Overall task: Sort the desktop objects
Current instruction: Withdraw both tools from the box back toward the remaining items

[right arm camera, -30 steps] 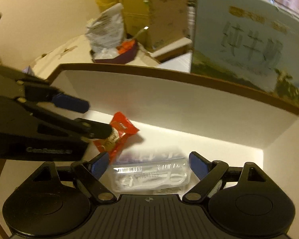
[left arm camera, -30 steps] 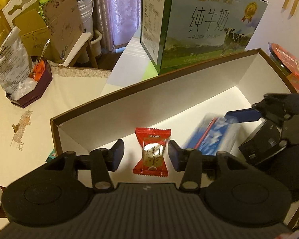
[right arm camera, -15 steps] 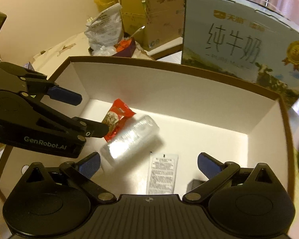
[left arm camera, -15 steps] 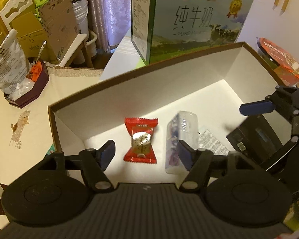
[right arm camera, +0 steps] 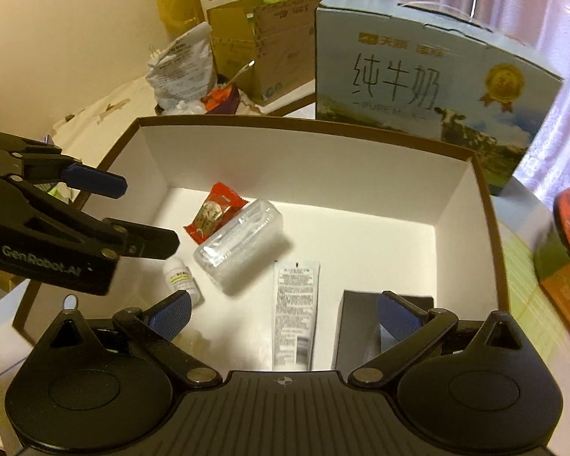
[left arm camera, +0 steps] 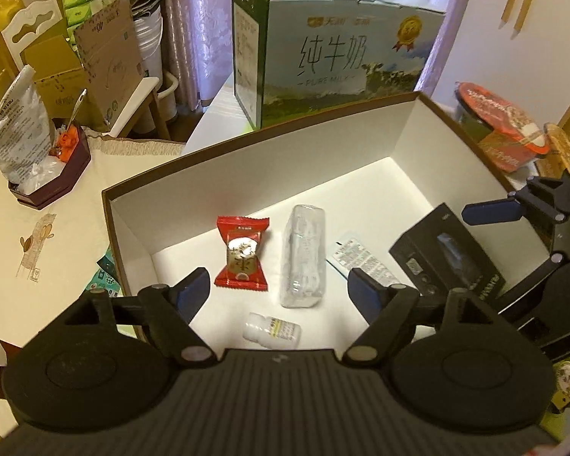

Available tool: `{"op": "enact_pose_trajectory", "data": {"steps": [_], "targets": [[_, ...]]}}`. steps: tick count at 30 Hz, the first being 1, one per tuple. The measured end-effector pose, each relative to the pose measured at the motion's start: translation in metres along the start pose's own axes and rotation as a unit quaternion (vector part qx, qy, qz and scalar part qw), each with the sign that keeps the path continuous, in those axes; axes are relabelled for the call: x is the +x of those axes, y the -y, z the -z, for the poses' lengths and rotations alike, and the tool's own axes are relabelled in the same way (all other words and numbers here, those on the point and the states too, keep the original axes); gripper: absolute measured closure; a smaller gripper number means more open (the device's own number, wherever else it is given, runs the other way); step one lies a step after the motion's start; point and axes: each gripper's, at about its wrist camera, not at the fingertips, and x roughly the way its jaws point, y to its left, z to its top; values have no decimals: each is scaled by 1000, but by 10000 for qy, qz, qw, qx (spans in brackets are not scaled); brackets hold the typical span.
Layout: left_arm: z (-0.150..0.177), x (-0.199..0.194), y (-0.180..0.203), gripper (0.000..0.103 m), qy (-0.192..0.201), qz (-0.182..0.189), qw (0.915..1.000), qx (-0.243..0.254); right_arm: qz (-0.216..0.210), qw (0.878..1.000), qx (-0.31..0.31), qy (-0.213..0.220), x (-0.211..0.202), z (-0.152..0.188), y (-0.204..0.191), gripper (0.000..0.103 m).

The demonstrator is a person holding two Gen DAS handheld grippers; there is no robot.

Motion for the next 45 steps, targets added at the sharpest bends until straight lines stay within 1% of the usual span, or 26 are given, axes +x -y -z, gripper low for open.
{"op": "enact_pose_trajectory", "data": {"steps": [5,7,13,23,25,37,45], "targets": [[5,-23,6,25,152,25,9999,-37,69,9998,115,117,-22,8,1,2],[8,-33,8,22,218,23,9998,-38,114,9996,165,189,-31,12,0,2],[19,-60,15,20,373,37,9993,-51,149,9983,377,426,-59,21,-2,2],[42,-102,28,17,615,61,9981,-62,252,9959,442,747,-100,39,-19,2],[47,-110,30,16,661,61,9978,-68,241,9951,491,820,-108,43,-23,2],[83,-149,44,12,795,-29,9968,-103,160,9920,615,1089,-147,74,-44,2],[102,-165,52,11,843,-18,9963,-140,174,9885,767,1288,-170,95,-55,2]]}}
